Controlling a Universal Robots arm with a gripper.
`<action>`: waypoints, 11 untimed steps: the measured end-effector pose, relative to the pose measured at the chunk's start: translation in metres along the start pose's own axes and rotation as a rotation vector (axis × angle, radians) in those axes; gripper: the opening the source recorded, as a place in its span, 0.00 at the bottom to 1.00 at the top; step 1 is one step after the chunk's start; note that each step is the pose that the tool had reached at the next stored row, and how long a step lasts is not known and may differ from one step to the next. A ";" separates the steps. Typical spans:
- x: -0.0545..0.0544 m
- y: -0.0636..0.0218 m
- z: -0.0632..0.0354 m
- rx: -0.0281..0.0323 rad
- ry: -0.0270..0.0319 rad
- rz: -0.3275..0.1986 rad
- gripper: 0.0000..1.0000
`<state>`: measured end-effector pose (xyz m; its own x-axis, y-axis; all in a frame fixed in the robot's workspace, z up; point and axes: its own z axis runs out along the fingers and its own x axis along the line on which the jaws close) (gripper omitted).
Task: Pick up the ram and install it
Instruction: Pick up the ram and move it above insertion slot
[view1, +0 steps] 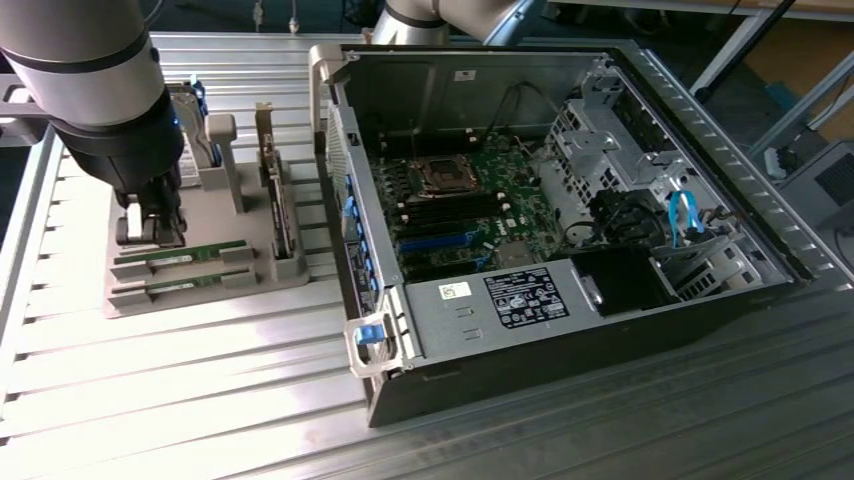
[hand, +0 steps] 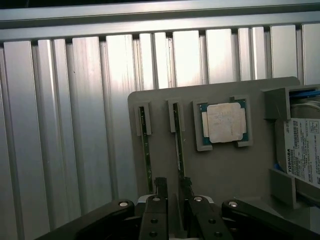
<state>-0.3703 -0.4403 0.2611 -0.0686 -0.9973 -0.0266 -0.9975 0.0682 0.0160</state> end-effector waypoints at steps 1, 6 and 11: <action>0.000 -0.0001 0.0000 0.0000 -0.0001 0.000 0.24; 0.004 -0.0003 -0.0001 0.0001 -0.0001 0.000 0.24; 0.006 -0.0004 -0.0002 0.0000 0.0000 0.000 0.24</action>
<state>-0.3703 -0.4460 0.2611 -0.0686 -0.9973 -0.0266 -0.9975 0.0682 0.0160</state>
